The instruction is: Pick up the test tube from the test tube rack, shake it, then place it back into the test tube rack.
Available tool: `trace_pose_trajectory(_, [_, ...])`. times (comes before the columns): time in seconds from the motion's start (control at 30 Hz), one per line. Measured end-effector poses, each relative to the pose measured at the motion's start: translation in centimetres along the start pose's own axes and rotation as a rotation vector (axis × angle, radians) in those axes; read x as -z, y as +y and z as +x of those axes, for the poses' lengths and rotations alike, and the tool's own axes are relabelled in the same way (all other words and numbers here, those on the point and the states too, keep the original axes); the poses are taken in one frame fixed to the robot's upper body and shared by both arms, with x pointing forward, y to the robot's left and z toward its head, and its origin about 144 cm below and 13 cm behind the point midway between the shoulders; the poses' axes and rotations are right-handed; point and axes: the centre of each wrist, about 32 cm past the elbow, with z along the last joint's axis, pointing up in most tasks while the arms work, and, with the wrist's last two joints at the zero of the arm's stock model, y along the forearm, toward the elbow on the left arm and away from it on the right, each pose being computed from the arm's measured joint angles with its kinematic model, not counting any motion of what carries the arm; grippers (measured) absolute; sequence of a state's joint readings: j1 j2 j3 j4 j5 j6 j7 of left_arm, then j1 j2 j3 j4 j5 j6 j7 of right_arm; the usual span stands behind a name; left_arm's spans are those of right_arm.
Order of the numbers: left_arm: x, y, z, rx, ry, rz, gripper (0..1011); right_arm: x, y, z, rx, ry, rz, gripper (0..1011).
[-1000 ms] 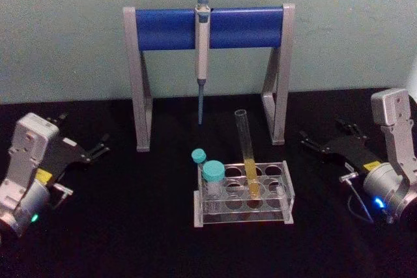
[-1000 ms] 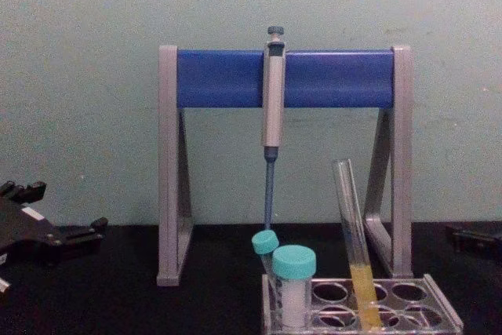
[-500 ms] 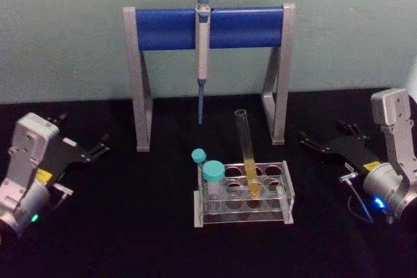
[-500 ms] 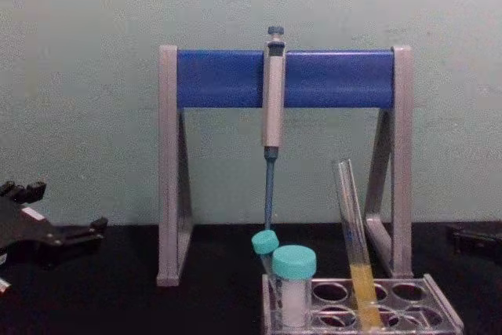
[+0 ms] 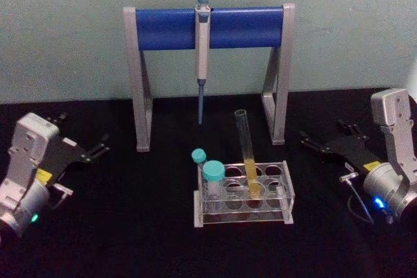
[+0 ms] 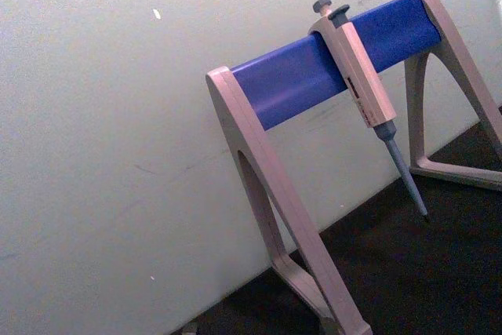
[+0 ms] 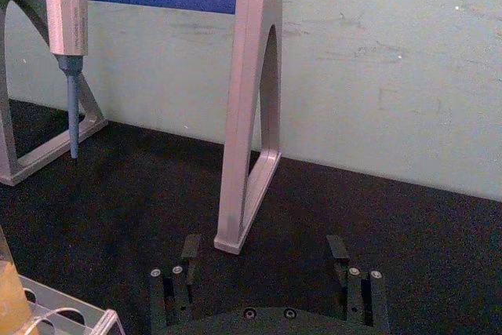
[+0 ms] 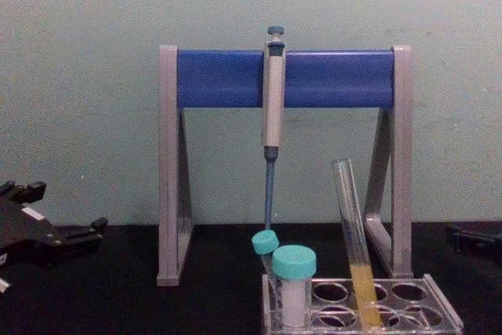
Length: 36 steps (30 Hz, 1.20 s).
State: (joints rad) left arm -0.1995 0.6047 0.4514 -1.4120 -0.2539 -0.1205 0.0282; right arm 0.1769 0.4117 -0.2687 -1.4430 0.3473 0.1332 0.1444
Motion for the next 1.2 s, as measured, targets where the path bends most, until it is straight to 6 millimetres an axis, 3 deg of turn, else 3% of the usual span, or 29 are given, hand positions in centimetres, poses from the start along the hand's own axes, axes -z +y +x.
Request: trace_pose_trajectory(1.2, [0.0,0.0,0.0,0.0,0.0,0.0,1001,0.0,0.0,0.0,0.0,0.0,0.0,1000])
